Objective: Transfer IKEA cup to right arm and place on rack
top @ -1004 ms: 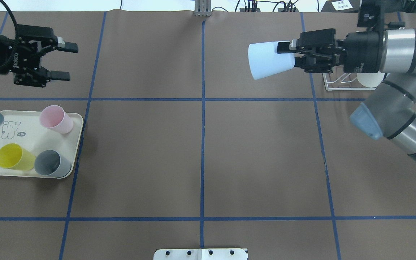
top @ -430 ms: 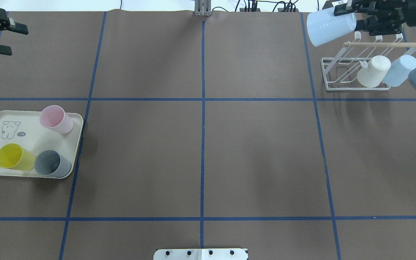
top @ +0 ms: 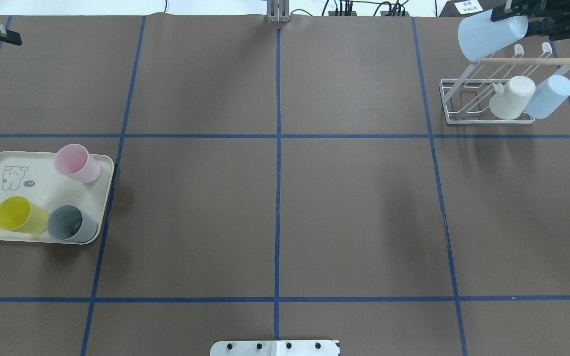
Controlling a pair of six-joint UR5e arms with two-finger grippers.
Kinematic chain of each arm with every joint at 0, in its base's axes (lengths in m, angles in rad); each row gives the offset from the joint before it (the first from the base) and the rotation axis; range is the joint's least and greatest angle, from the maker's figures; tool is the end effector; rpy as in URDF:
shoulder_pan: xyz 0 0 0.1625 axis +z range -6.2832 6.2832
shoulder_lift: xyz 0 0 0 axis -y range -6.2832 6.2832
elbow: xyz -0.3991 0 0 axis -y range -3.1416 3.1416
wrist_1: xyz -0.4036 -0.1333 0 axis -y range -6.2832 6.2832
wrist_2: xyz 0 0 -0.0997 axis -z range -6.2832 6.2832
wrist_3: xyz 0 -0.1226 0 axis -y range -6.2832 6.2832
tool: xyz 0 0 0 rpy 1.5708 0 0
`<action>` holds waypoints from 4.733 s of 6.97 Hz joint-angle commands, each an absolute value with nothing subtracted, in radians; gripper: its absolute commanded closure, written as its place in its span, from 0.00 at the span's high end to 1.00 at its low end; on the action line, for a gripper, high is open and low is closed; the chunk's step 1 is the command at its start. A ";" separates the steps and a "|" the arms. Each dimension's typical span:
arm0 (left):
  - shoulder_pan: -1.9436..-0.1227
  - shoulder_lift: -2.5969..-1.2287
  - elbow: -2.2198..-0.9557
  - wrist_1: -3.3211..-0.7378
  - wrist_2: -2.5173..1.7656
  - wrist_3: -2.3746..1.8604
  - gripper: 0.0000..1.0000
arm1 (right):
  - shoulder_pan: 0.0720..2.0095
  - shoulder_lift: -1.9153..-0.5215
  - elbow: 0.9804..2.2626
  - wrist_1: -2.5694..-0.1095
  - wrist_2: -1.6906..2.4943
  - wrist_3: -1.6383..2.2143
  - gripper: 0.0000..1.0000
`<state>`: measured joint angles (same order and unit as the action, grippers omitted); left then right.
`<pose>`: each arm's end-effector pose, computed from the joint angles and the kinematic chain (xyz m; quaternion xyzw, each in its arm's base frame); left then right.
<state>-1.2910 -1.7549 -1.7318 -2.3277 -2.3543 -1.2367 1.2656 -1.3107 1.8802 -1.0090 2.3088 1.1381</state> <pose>0.1139 -0.5659 0.3686 0.1276 0.5689 -0.1851 0.7911 -0.1219 -0.5561 0.2789 0.1741 -0.5588 0.1417 0.7983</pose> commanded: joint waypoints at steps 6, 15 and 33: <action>-1.322 -1.655 -1.758 -2.178 -2.261 -0.946 1.00 | 1.212 -1.301 1.873 -1.634 2.253 0.557 0.31; -1.321 -1.643 -1.778 -2.178 -2.261 -0.946 1.00 | 1.210 -1.163 1.640 -1.574 2.241 0.471 0.31; -1.042 -1.235 -1.965 -2.117 -2.194 -0.948 1.00 | 1.256 -1.164 1.594 -1.470 2.359 0.489 0.99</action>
<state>-1.0902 -1.2758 -1.9493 -2.1180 -2.1963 -0.9381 1.2562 -1.1645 1.5927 -1.4695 2.3590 0.4878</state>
